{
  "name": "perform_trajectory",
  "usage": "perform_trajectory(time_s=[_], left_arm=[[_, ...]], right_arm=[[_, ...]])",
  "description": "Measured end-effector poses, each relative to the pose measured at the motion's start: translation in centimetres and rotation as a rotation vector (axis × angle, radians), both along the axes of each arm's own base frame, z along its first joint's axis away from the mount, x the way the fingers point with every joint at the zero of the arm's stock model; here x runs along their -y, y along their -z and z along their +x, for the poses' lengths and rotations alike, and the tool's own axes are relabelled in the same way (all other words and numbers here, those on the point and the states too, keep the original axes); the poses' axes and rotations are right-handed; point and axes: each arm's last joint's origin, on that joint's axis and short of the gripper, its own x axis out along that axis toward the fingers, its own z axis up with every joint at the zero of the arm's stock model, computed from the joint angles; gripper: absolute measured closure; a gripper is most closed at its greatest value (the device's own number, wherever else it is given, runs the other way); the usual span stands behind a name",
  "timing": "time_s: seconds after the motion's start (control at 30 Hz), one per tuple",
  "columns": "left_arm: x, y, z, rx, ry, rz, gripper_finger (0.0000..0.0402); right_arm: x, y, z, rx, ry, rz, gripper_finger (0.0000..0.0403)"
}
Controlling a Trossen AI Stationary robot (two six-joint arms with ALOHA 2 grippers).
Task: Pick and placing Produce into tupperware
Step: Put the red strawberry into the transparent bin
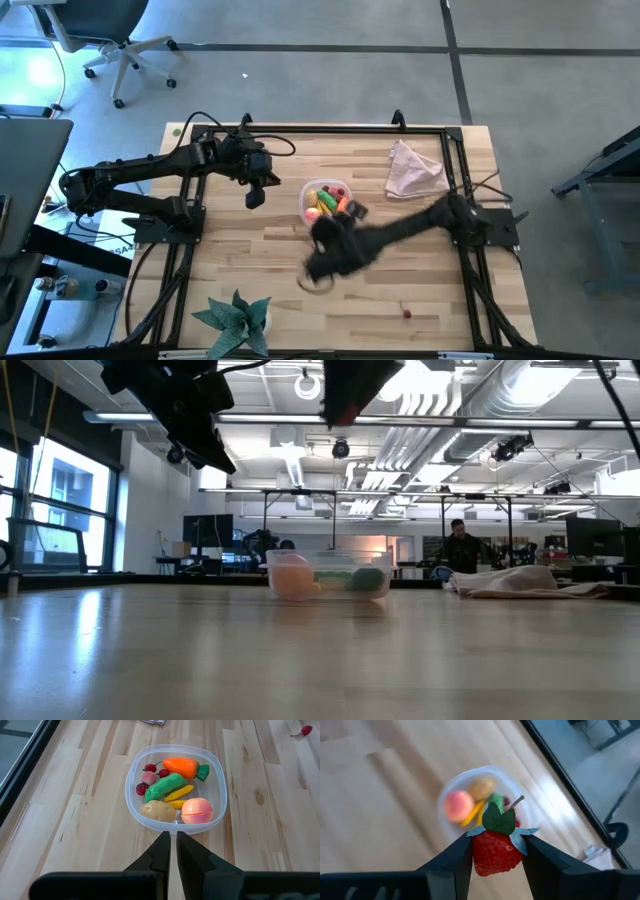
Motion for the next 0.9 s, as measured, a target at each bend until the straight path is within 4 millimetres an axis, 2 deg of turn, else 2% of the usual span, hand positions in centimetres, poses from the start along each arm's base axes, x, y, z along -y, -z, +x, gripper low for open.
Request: perform_trajectory(time_s=[0.1, 0.2, 0.3, 0.4, 0.57, 0.7, 0.9], left_arm=[[0.0, 0.0, 0.0, 0.000, 0.000, 0.000, 0.0380], [0.0, 0.0, 0.0, 0.000, 0.000, 0.000, 0.0380], [0.0, 0.0, 0.0, 0.000, 0.000, 0.000, 0.0380], [0.0, 0.0, 0.0, 0.000, 0.000, 0.000, 0.0380], [0.0, 0.0, 0.0, 0.000, 0.000, 0.000, 0.0380], [0.0, 0.0, 0.0, 0.001, 0.000, 0.000, 0.0380], [0.0, 0.0, 0.0, 0.000, 0.000, 0.000, 0.0380]], right_arm=[[4.0, 0.3, 1.7, -0.034, 0.018, 0.055, 0.0265], [7.2, 1.1, 3.1, -0.042, 0.006, 0.134, 0.0265], [9.1, 2.0, 4.0, -0.028, -0.037, 0.203, 0.0265], [10.5, 2.4, 4.1, -0.002, -0.044, 0.242, 0.0265], [11.4, 3.7, 2.2, 0.052, -0.039, 0.276, 0.0265], [11.6, 4.1, -0.6, 0.219, -0.071, 0.339, 0.0265], [12.0, 7.3, -4.7, 0.381, -0.085, 0.447, 0.0265]])
